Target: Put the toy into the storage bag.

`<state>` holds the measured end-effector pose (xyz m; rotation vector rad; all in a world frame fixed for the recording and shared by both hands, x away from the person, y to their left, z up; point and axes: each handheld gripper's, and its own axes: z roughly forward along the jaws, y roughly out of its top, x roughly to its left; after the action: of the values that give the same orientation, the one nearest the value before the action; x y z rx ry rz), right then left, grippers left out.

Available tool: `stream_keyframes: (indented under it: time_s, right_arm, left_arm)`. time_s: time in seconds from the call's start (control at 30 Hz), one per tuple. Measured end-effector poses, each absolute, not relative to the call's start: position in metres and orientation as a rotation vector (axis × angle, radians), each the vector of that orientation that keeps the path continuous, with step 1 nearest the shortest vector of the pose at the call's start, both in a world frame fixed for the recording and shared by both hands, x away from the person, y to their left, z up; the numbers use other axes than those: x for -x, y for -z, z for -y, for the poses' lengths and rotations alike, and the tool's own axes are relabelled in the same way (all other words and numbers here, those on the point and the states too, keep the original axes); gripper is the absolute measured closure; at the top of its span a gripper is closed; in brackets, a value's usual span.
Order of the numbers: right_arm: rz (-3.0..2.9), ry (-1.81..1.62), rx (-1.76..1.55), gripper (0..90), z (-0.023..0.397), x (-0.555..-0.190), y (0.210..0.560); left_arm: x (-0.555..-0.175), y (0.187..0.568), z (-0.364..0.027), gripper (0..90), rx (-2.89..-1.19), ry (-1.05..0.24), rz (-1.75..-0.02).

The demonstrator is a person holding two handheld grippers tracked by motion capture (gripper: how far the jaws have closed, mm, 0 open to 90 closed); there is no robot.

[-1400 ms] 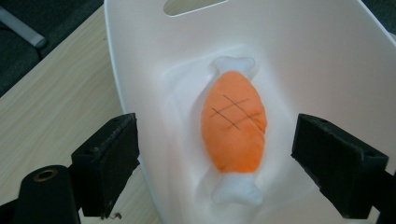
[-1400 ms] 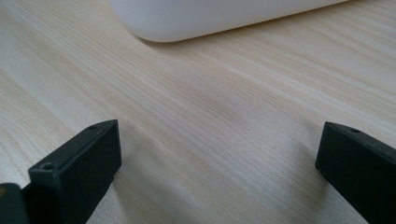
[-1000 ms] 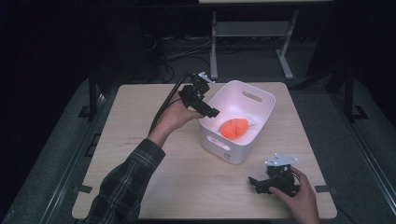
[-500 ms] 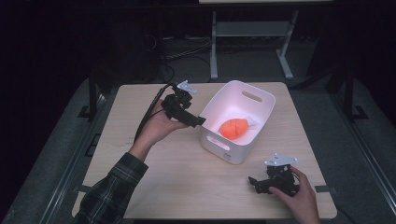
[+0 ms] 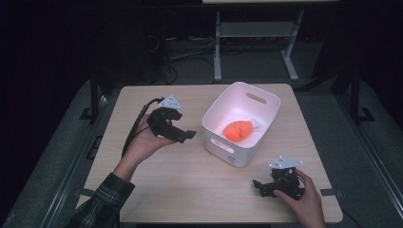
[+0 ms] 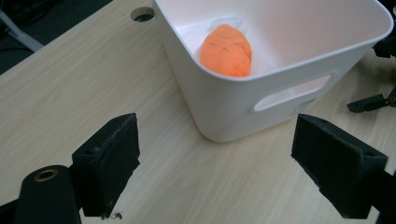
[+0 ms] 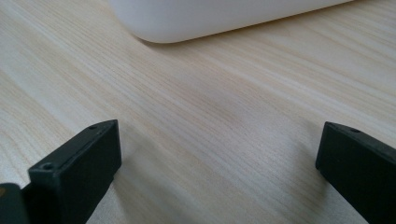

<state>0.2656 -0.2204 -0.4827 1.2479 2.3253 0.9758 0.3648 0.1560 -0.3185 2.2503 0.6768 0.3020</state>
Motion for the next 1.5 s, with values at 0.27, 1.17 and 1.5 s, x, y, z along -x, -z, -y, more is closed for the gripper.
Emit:
stream_keyframes:
  time_s: [0.27, 1.17, 1.5]
  right_arm:
    - [-2.325, -0.975, -1.246, 0.0, 0.22, -0.266, 0.483]
    - [-2.325, -0.974, -1.246, 0.0, 0.22, -0.266, 0.483]
    - [-2.325, -0.974, -1.247, 0.0, 0.22, -0.266, 0.483]
  left_arm:
    - [-0.347, 0.337, -0.18, 14.7, -2.209, -0.308, -0.708]
    - [-0.303, 0.406, -0.234, 14.9, -2.155, -0.331, -0.768]
    - [-0.289, 0.421, -0.248, 14.9, -2.143, -0.355, -0.788]
